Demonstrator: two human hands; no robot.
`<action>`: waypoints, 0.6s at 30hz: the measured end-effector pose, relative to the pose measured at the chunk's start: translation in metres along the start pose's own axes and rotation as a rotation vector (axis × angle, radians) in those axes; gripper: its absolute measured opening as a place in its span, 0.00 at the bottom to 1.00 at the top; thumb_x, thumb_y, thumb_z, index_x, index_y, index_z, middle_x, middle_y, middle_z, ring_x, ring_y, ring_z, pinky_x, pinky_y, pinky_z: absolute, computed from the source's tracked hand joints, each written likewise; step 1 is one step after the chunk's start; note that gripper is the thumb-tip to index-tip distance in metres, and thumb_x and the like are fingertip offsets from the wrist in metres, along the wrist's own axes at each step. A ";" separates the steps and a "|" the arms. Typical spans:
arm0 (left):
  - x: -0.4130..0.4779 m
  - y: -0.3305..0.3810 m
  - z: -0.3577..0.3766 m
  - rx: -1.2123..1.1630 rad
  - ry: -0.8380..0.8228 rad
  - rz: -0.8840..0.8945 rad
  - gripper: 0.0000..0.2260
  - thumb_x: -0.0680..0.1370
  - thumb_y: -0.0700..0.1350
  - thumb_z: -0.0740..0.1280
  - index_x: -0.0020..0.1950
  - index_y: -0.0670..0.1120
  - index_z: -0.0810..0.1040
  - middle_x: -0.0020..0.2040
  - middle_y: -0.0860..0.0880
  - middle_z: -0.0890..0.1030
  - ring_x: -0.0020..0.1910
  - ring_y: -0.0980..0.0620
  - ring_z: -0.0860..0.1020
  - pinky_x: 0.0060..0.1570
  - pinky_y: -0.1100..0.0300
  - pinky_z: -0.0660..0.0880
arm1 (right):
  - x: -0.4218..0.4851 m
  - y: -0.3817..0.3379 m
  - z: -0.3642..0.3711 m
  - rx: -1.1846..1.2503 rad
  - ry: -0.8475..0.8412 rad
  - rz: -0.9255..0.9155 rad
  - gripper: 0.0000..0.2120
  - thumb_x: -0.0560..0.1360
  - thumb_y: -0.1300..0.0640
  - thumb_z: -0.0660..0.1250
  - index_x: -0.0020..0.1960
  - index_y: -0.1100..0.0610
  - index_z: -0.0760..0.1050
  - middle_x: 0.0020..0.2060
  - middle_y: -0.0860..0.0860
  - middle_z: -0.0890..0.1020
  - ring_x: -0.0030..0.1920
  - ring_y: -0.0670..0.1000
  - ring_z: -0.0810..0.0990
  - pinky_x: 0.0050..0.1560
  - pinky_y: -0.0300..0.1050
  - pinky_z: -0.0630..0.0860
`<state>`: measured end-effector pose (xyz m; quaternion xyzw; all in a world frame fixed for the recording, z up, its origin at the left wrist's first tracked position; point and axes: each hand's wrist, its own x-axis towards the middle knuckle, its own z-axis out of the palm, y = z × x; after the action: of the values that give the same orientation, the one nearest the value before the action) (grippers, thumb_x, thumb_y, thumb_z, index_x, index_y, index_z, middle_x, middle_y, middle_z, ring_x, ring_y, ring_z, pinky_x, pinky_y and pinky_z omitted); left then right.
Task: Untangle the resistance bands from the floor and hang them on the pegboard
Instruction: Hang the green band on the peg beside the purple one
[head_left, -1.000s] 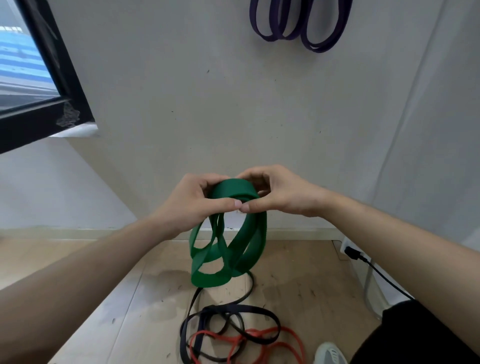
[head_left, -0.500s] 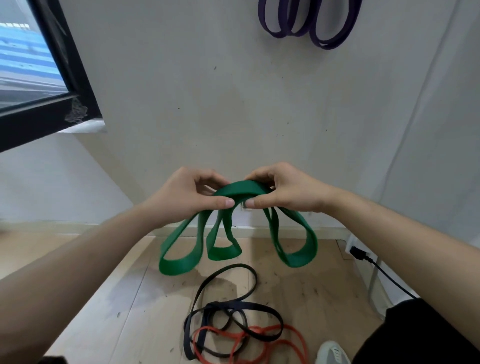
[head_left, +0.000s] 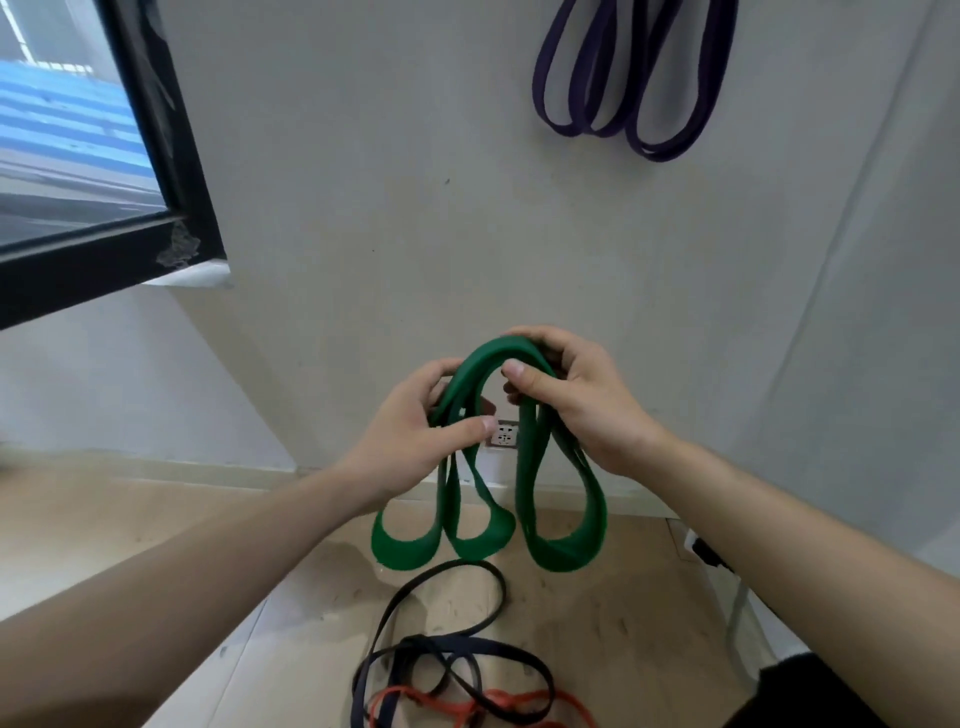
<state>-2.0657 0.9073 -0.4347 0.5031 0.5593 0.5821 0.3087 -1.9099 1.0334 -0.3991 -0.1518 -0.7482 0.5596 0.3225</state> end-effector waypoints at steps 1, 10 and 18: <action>0.002 0.003 0.001 -0.024 0.039 0.019 0.22 0.76 0.39 0.75 0.67 0.50 0.74 0.50 0.48 0.86 0.49 0.49 0.86 0.50 0.60 0.81 | 0.002 -0.004 0.000 -0.006 0.034 -0.003 0.14 0.78 0.60 0.70 0.63 0.59 0.76 0.50 0.54 0.84 0.48 0.52 0.82 0.54 0.51 0.82; 0.045 0.071 0.001 -0.174 0.364 0.234 0.10 0.76 0.41 0.74 0.54 0.54 0.82 0.47 0.48 0.86 0.43 0.46 0.85 0.43 0.63 0.80 | 0.026 -0.052 -0.011 -0.099 0.203 -0.088 0.10 0.79 0.57 0.70 0.57 0.48 0.73 0.54 0.50 0.79 0.54 0.59 0.81 0.54 0.56 0.82; 0.118 0.169 -0.014 -0.120 0.381 0.402 0.07 0.77 0.44 0.73 0.53 0.56 0.83 0.47 0.54 0.86 0.43 0.51 0.86 0.42 0.63 0.80 | 0.071 -0.141 -0.048 -0.350 0.232 -0.314 0.19 0.76 0.62 0.70 0.61 0.45 0.71 0.55 0.47 0.77 0.55 0.52 0.80 0.54 0.56 0.82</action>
<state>-2.0799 0.9802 -0.2415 0.4663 0.4610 0.7476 0.1056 -1.9127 1.0646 -0.2371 -0.1502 -0.8060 0.3438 0.4578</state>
